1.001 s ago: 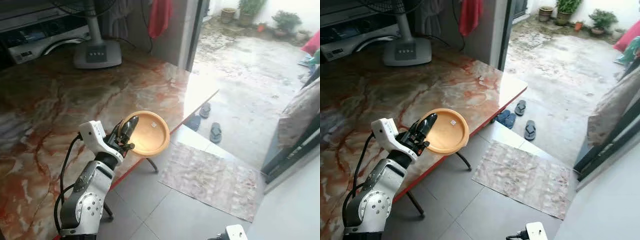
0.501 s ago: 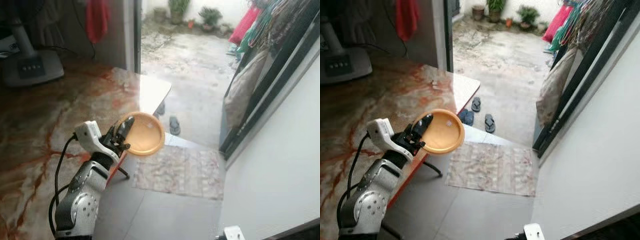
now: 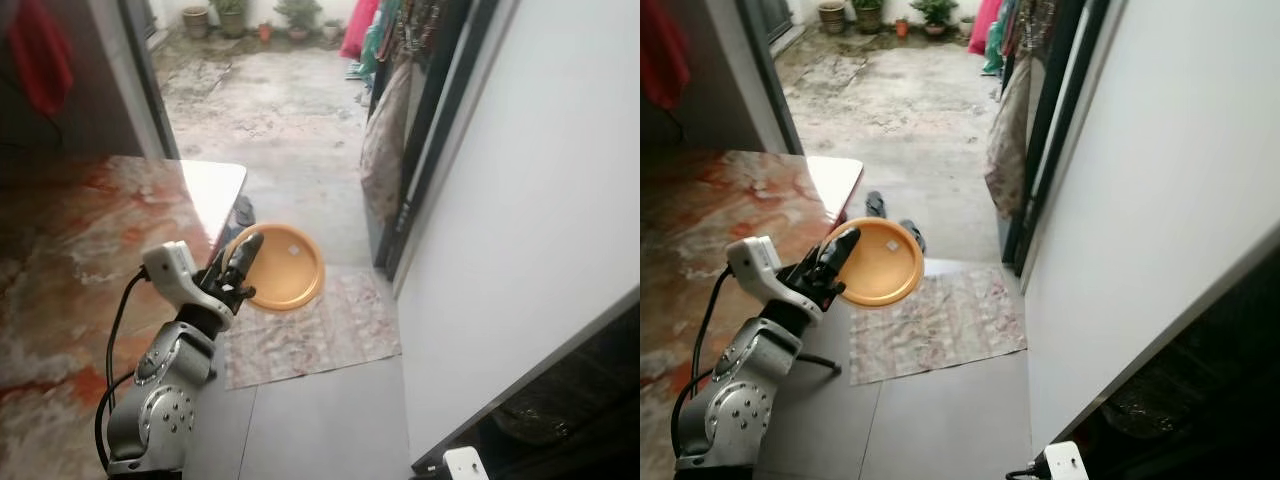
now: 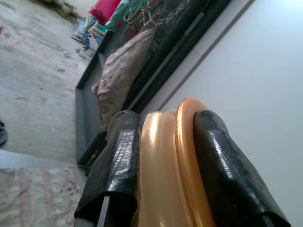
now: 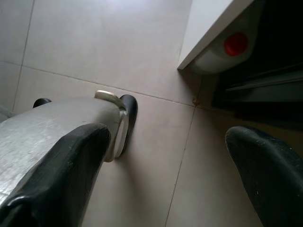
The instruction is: Restocking fridge
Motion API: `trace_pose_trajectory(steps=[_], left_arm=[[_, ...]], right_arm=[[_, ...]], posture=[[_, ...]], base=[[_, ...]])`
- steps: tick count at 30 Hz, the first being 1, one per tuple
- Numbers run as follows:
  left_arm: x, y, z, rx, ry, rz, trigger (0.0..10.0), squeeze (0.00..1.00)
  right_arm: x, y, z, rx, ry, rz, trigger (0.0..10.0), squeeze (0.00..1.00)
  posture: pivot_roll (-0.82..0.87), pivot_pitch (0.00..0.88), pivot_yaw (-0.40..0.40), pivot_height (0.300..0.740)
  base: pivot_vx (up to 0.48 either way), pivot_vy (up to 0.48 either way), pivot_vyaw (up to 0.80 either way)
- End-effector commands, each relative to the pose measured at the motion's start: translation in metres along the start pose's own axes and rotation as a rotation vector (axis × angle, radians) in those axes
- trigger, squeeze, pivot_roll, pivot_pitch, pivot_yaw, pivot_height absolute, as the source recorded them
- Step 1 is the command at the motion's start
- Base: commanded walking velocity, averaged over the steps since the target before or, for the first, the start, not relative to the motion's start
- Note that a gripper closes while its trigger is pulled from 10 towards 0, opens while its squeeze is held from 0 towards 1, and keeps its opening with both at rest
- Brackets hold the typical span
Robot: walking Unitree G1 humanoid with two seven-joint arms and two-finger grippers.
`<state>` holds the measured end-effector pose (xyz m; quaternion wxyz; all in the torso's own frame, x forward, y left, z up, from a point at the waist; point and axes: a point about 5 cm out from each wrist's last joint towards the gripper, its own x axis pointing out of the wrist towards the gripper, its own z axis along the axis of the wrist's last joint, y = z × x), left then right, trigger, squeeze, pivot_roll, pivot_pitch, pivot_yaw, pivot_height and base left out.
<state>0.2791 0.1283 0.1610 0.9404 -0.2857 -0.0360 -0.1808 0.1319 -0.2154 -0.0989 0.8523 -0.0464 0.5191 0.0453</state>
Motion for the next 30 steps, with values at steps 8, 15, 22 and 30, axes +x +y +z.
trace_pose_trajectory(steps=[8,15,22,30], left_arm=[[-0.004,0.002,0.003,0.011,0.006,-0.007,10.0,0.0],[-0.005,0.005,0.003,0.019,0.009,0.01,10.0,0.0],[-0.01,0.03,-0.001,0.033,0.007,0.158,10.0,0.0],[-0.021,0.061,-0.022,-0.002,0.132,0.22,10.0,0.0]], right_arm=[[0.001,0.004,0.001,0.003,0.001,0.01,10.0,0.0],[0.001,0.004,0.001,0.004,0.001,0.013,10.0,0.0],[0.001,0.004,0.001,0.009,-0.008,0.011,10.0,0.0],[0.001,0.005,0.001,0.018,-0.016,0.007,10.0,0.0]], posture=[[0.03,0.051,-0.004,0.74],[0.03,0.051,-0.004,0.74],[0.02,0.041,0.0,0.74],[0.03,0.03,0.001,0.74]], base=[[0.0,0.0,-0.8],[0.0,0.0,-0.8],[0.0,0.0,-0.73],[0.0,0.0,0.0]])
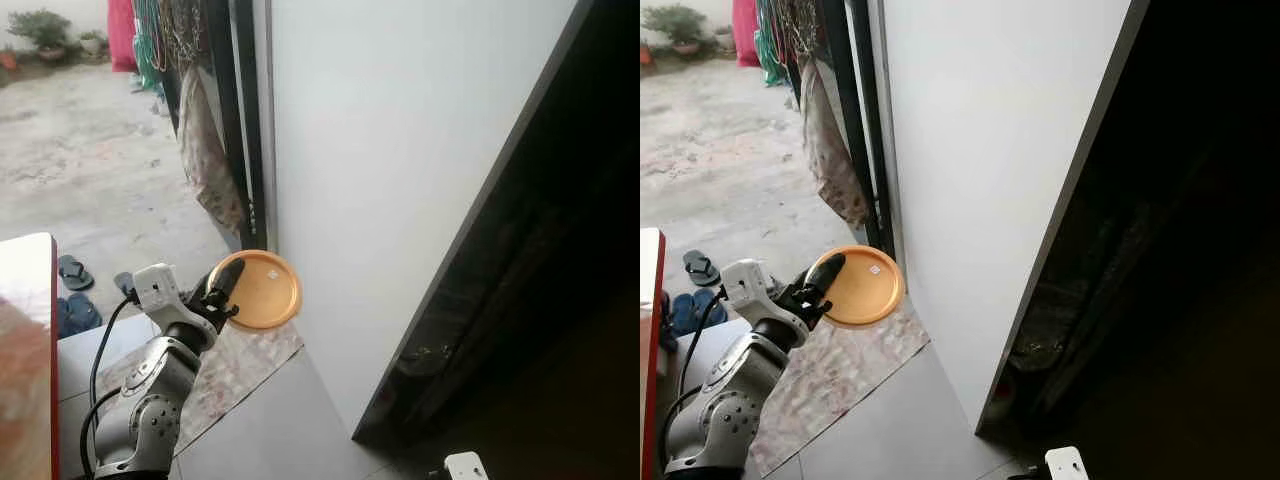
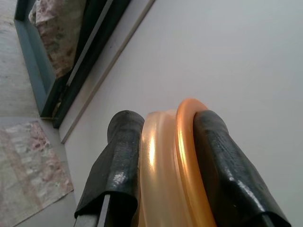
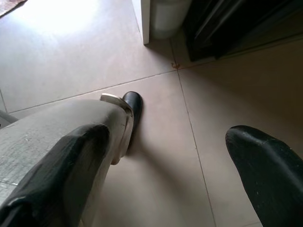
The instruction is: Restocking fridge
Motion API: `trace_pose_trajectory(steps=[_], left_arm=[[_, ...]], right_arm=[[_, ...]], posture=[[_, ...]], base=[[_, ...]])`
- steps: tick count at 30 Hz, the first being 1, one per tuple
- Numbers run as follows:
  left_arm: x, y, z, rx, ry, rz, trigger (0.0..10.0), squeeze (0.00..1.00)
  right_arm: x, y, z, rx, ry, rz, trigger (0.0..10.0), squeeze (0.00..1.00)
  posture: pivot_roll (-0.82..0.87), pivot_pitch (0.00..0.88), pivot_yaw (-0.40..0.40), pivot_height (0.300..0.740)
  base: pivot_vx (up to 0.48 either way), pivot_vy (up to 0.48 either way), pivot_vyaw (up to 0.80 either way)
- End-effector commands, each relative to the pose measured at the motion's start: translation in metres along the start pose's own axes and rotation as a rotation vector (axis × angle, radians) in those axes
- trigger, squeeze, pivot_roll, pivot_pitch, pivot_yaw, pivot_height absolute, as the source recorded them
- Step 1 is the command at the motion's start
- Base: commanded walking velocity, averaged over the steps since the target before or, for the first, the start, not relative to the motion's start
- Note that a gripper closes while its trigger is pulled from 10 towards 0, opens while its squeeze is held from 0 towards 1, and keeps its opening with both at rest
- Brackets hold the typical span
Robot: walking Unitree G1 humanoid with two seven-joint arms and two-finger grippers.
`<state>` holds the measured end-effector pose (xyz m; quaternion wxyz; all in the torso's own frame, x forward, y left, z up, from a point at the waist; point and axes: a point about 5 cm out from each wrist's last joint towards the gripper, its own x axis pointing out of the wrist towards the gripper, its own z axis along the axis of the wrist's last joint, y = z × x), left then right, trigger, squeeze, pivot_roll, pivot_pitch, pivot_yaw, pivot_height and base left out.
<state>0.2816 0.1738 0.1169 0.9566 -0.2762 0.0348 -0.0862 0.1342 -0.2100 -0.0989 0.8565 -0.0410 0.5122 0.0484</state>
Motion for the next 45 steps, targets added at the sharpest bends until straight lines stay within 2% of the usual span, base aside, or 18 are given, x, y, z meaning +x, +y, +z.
trace_pose_trajectory(steps=[1,5,9,12,14,16,17,18,19,23,24,25,30,33,35,45], left_arm=[[0.0,0.004,-0.013,-0.002,0.062,0.001,10.0,0.0],[-0.002,0.023,-0.03,0.059,0.158,0.055,10.0,0.0],[-0.003,0.043,-0.044,0.028,0.214,0.128,10.0,0.0],[-0.008,0.061,-0.064,0.004,0.302,0.177,10.0,0.0],[-0.012,0.071,-0.075,0.01,0.36,0.21,10.0,0.0],[-0.013,0.074,-0.079,0.013,0.375,0.214,10.0,0.0],[-0.017,0.081,-0.086,0.049,0.412,0.242,10.0,0.0],[-0.017,0.081,-0.086,0.049,0.412,0.242,10.0,0.0],[-0.025,0.091,-0.094,0.031,0.437,0.3,10.0,0.0],[-0.034,0.102,-0.104,-0.019,0.456,0.379,10.0,0.0],[-0.037,0.106,-0.107,-0.048,0.458,0.404,10.0,0.0],[-0.045,0.111,-0.113,-0.126,0.453,0.46,10.0,0.0],[-0.056,0.117,-0.125,-0.193,0.471,0.554,10.0,0.0],[-0.056,0.117,-0.126,-0.234,0.445,0.578,10.0,0.0],[-0.056,0.117,-0.127,-0.292,0.406,0.59,10.0,0.0],[-0.068,0.124,-0.129,-0.292,0.41,0.633,10.0,0.0]], right_arm=[[0.0,0.0,-0.002,0.013,0.001,-0.003,10.0,0.0],[0.0,0.001,-0.002,0.019,-0.004,-0.004,10.0,0.0],[0.0,0.002,-0.001,0.024,-0.005,-0.007,10.0,0.0],[0.001,0.004,-0.001,0.037,-0.009,-0.01,10.0,0.0],[0.001,0.004,-0.001,0.05,-0.01,-0.015,10.0,0.0],[0.001,0.004,0.0,0.05,-0.01,-0.015,10.0,0.0],[0.001,0.005,0.0,0.052,-0.01,-0.016,10.0,0.0],[0.001,0.005,0.0,0.052,-0.01,-0.016,10.0,0.0],[0.001,0.005,0.0,0.054,-0.009,-0.017,10.0,0.0],[0.001,0.006,-0.001,0.057,-0.007,-0.018,10.0,0.0],[0.001,0.006,-0.001,0.06,-0.006,-0.02,10.0,0.0],[0.001,0.006,-0.002,0.07,-0.007,-0.025,10.0,0.0],[0.001,0.005,-0.002,0.078,-0.009,-0.032,10.0,0.0],[0.001,0.004,-0.001,0.082,-0.011,-0.034,10.0,0.0],[0.001,0.004,-0.003,0.061,0.009,-0.034,10.0,0.0],[0.001,0.005,-0.004,0.075,0.005,-0.034,10.0,0.0]], posture=[[0.03,0.027,0.001,0.74],[0.03,0.019,0.005,0.74],[0.02,0.012,0.013,0.74],[0.01,0.004,0.024,0.74],[0.01,0.0,0.029,0.74],[0.01,0.0,0.029,0.74],[0.01,0.0,0.029,0.74],[0.01,0.0,0.029,0.74],[0.01,0.0,0.03,0.74],[0.01,0.0,0.031,0.74],[0.0,0.0,0.032,0.74],[0.0,0.0,0.032,0.74],[-0.01,0.0,0.027,0.74],[-0.02,0.0,0.024,0.74],[-0.02,0.0,0.024,0.74],[-0.02,0.0,0.032,0.74]], base=[[0.0,0.0,0.0],[0.0,0.0,0.0],[0.0,0.0,0.0],[0.0,0.0,0.0],[0.0,0.0,0.0],[0.0,0.0,0.0],[0.0,0.0,0.0],[0.0,0.0,0.0],[0.0,0.0,0.0],[0.0,0.0,0.0],[0.0,0.0,0.0],[0.0,0.0,0.0],[0.0,0.0,0.0],[0.0,0.0,0.0],[0.0,0.0,-0.68],[0.0,0.0,-0.8]])
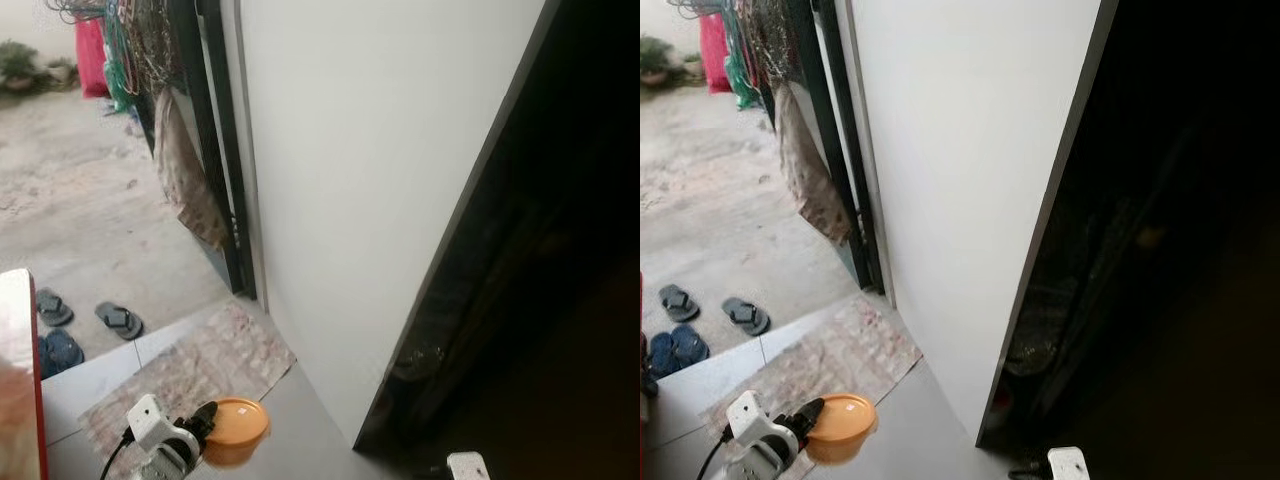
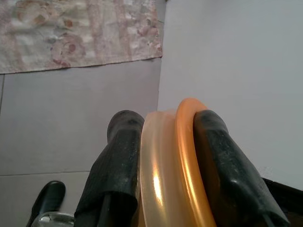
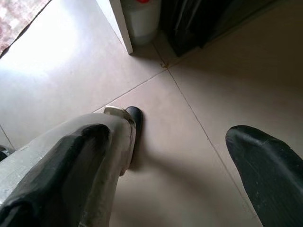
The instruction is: Restocking fridge
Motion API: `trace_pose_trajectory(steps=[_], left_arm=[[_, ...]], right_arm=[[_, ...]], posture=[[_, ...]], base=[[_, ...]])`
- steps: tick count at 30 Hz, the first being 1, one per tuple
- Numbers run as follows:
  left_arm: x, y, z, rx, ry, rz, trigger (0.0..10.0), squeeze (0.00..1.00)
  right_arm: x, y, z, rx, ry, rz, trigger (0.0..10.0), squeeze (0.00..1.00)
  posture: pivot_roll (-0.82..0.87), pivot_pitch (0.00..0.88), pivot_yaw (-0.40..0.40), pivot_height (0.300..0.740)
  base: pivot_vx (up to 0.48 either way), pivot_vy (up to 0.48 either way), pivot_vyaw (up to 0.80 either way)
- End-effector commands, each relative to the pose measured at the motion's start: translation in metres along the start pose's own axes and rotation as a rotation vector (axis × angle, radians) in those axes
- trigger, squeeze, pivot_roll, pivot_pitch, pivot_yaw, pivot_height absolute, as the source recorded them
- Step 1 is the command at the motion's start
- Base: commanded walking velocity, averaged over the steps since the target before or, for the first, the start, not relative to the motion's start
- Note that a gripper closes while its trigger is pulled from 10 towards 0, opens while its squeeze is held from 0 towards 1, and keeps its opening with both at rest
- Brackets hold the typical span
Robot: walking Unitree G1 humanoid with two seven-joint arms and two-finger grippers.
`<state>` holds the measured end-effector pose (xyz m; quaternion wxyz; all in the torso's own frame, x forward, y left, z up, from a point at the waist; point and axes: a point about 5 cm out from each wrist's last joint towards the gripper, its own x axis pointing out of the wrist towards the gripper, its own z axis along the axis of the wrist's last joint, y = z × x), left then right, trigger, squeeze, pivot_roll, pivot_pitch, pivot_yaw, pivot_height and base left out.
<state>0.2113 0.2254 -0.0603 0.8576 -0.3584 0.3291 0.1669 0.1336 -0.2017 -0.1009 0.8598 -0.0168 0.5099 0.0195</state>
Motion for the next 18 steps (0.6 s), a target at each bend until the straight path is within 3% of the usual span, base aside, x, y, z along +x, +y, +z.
trace_pose_trajectory(steps=[1,9,18], left_arm=[[0.0023,-0.0064,0.0026,-0.008,-0.016,-0.01,10.0,0.0],[0.002,-0.005,0.0021,-0.004,-0.015,-0.007,10.0,0.0],[0.0013,-0.0027,0.0004,0.004,-0.01,0.002,10.0,0.0]], right_arm=[[-0.001,-0.0032,-0.0033,0.003,0.012,-0.009,10.0,0.0],[-0.0014,-0.0024,-0.0056,0.003,0.016,-0.006,10.0,0.0],[-0.0019,-0.0038,-0.0039,0.016,-0.025,-0.045,10.0,0.0]], posture=[[-0.02,0.0,0.032,0.74],[-0.02,0.007,0.038,0.74],[-0.02,0.0,0.042,0.74]], base=[[0.0,0.0,-0.8],[0.0,0.0,-0.8],[0.0,0.0,0.0]])
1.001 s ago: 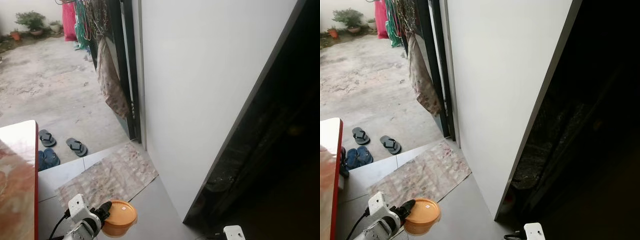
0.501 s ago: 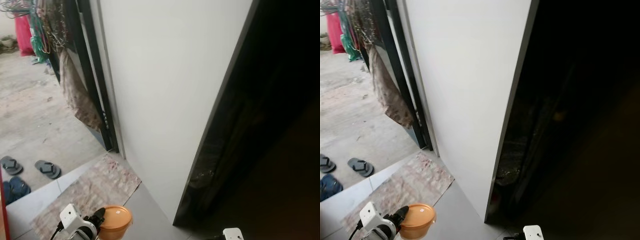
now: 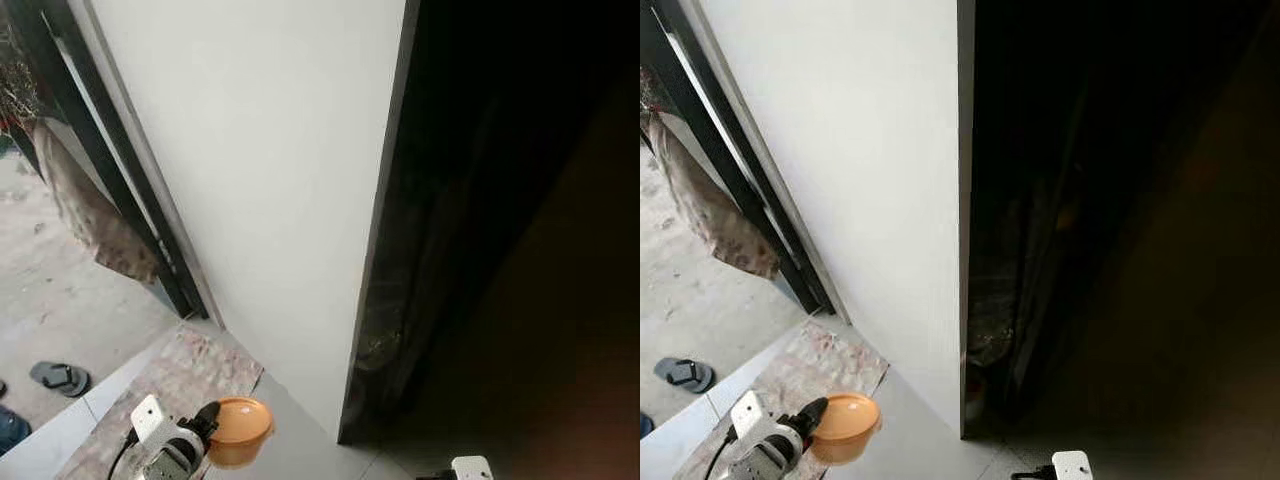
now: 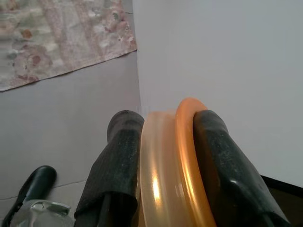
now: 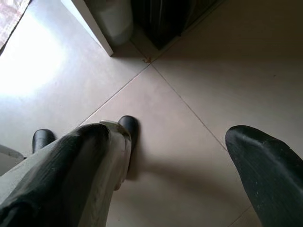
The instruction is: Restocking fridge
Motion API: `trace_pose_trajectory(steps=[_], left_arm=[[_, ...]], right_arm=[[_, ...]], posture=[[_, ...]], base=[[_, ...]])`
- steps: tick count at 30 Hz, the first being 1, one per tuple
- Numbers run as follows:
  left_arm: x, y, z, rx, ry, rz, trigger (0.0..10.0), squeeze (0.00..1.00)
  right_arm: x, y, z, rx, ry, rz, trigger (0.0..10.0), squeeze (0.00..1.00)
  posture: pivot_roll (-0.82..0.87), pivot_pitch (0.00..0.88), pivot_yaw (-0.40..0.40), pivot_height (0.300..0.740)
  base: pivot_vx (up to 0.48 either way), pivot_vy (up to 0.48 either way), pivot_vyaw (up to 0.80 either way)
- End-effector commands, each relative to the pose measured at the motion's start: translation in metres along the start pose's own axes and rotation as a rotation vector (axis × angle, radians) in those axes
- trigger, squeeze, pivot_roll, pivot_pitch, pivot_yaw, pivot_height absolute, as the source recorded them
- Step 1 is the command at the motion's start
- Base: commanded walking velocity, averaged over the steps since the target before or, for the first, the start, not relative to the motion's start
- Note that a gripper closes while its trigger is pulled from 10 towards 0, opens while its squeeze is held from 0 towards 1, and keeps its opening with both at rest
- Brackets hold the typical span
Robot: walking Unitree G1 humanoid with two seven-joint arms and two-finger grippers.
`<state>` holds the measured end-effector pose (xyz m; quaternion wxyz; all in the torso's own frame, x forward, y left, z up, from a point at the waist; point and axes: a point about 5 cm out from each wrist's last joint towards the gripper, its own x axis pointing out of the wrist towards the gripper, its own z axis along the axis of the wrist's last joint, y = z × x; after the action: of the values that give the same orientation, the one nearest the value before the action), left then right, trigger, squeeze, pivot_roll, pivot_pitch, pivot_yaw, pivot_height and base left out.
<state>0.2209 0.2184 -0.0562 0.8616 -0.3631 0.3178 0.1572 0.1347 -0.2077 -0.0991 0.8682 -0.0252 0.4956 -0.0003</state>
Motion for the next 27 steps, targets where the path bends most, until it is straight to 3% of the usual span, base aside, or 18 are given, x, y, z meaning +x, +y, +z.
trace_pose_trajectory(steps=[1,9,13,15,16,22,27], left_arm=[[-0.003,0.01,-0.001,0.01,0.006,0.032,10.0,0.0],[-0.005,0.014,-0.002,0.014,0.007,0.043,10.0,0.0],[-0.006,0.018,-0.001,0.022,0.007,0.05,10.0,0.0],[-0.007,0.02,-0.001,0.025,0.009,0.056,10.0,0.0],[-0.007,0.02,-0.002,0.029,0.01,0.059,10.0,0.0],[-0.008,0.021,-0.004,0.018,0.003,0.053,10.0,0.0],[-0.009,0.024,-0.006,0.02,0.007,0.06,10.0,0.0]], right_arm=[[-0.001,0.001,-0.005,0.028,-0.01,-0.036,10.0,0.0],[-0.007,-0.007,0.003,0.171,-0.202,-0.215,10.0,0.0],[-0.015,-0.038,0.089,0.144,-0.571,-0.316,10.0,0.0],[-0.022,-0.045,0.109,0.152,-0.677,-0.318,10.0,0.0],[-0.027,-0.046,0.119,0.151,-0.746,-0.314,10.0,0.0],[-0.04,-0.034,0.135,0.071,-0.889,-0.254,10.0,0.0],[-0.055,-0.023,0.138,-0.003,-0.979,-0.204,10.0,0.0]], posture=[[-0.02,0.0,0.042,0.74],[-0.03,0.0,0.047,0.74],[-0.05,0.0,0.048,0.74],[-0.05,0.0,0.048,0.74],[-0.05,0.0,0.041,0.74],[-0.04,0.0,0.025,0.74],[-0.04,0.0,0.011,0.74]], base=[[0.0,0.0,0.0],[0.0,0.0,0.0],[0.0,0.0,0.0],[0.0,0.0,0.0],[0.0,0.0,0.0],[0.0,0.0,0.0],[0.0,0.0,0.0]])
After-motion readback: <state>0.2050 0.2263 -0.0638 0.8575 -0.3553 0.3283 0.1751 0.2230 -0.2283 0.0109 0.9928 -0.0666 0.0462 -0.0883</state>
